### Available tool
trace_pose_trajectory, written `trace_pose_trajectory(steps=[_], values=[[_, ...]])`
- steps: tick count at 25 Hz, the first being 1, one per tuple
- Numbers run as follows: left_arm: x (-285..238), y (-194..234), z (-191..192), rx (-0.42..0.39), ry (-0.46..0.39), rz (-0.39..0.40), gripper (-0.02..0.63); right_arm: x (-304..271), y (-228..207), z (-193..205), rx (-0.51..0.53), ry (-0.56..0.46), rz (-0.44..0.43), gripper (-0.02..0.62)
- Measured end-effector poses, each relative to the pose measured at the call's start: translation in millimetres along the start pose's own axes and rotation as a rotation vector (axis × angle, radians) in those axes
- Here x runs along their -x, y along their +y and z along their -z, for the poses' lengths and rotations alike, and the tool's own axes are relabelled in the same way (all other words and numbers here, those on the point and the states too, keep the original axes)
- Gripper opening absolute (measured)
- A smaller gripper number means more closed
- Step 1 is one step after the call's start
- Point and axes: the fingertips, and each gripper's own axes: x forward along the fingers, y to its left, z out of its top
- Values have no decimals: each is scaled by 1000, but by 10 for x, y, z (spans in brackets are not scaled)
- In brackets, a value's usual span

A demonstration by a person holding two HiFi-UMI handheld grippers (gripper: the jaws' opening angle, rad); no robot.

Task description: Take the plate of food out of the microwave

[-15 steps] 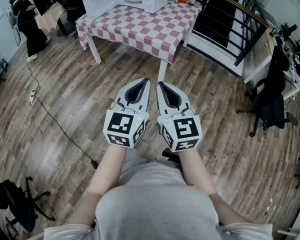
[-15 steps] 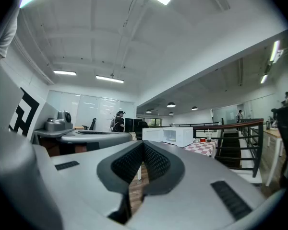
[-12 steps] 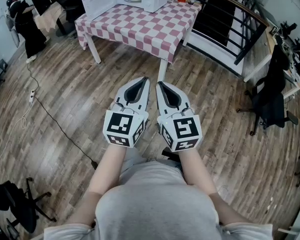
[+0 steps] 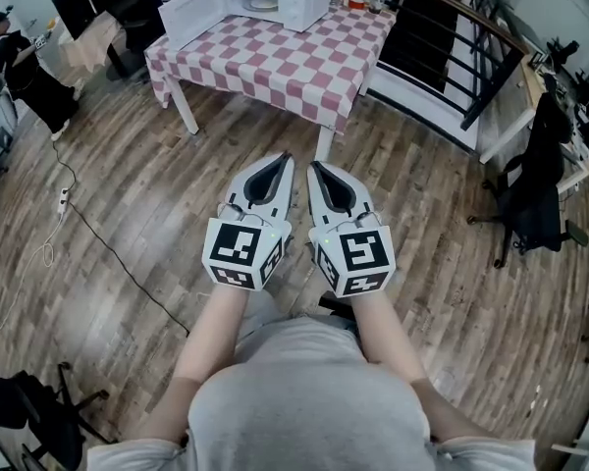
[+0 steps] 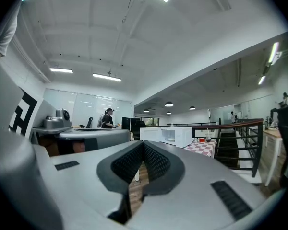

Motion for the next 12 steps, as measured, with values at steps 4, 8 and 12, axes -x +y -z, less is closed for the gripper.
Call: trace_pose_trajectory(steps=[4,8,12], values=[[-103,223,20,13,4,5,3,-224,34,27,1,11,5,25],[-206,436,11,21,6,10,3,-447,43,28,4,23,11,25],[-306,658,40,24,11,17,3,-688,52,54,-1,29,20,25]])
